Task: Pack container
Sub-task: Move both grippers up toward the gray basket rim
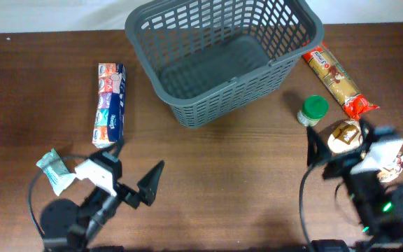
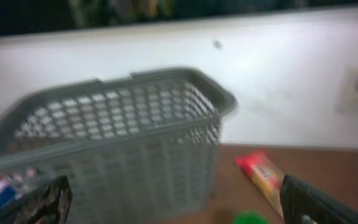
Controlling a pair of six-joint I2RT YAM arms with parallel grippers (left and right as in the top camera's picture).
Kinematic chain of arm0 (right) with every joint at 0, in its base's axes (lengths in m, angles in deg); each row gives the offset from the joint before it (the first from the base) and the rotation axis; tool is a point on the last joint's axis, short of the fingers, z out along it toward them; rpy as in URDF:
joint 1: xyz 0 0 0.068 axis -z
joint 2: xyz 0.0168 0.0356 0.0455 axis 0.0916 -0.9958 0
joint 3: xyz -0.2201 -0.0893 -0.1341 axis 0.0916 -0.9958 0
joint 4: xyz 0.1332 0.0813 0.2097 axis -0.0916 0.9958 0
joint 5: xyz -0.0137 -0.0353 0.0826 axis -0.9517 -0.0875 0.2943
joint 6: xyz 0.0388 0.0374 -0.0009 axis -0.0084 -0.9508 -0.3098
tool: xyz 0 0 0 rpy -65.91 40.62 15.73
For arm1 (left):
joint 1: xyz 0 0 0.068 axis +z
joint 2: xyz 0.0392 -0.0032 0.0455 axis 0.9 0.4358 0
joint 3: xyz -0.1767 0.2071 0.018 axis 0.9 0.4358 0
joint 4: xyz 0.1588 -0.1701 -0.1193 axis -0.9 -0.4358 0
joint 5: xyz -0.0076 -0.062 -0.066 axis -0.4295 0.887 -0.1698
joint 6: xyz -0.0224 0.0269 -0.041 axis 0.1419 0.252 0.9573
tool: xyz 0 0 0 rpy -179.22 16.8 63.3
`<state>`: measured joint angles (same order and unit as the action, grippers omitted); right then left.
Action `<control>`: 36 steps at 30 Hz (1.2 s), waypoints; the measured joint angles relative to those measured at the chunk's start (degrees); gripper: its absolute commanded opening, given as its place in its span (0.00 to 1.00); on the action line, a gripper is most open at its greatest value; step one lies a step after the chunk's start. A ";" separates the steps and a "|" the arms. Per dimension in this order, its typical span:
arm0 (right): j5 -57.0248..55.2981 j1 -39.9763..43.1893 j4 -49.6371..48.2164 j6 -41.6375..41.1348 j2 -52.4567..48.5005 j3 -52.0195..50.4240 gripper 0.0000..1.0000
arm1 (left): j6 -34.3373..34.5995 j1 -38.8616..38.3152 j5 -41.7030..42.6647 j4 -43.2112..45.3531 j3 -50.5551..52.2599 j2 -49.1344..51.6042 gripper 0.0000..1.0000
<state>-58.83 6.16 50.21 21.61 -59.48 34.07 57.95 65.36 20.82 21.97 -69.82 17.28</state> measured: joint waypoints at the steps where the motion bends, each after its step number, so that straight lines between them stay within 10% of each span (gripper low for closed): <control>1: 2.27 0.00 0.85 0.52 -3.61 4.28 0.99 | -0.33 -0.13 0.52 0.90 -1.70 1.99 0.99; 11: 25.73 0.00 19.41 2.47 -22.16 20.59 0.99 | -1.16 -0.17 23.34 3.08 -4.00 9.16 0.99; 21: 44.15 0.15 10.45 2.36 -30.49 20.74 0.99 | 3.37 -0.17 48.09 23.54 -4.09 9.09 0.99; 27: 44.76 3.17 10.27 -2.36 -30.47 24.41 0.99 | 17.79 -0.22 42.32 25.88 -4.13 9.25 0.99; 36: 16.13 4.44 38.58 -5.31 -33.40 47.50 0.98 | 27.56 -2.86 18.95 12.20 -5.35 9.86 1.00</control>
<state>-42.70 10.60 88.78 16.30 -92.88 81.56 85.51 62.49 39.77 34.16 -75.18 27.14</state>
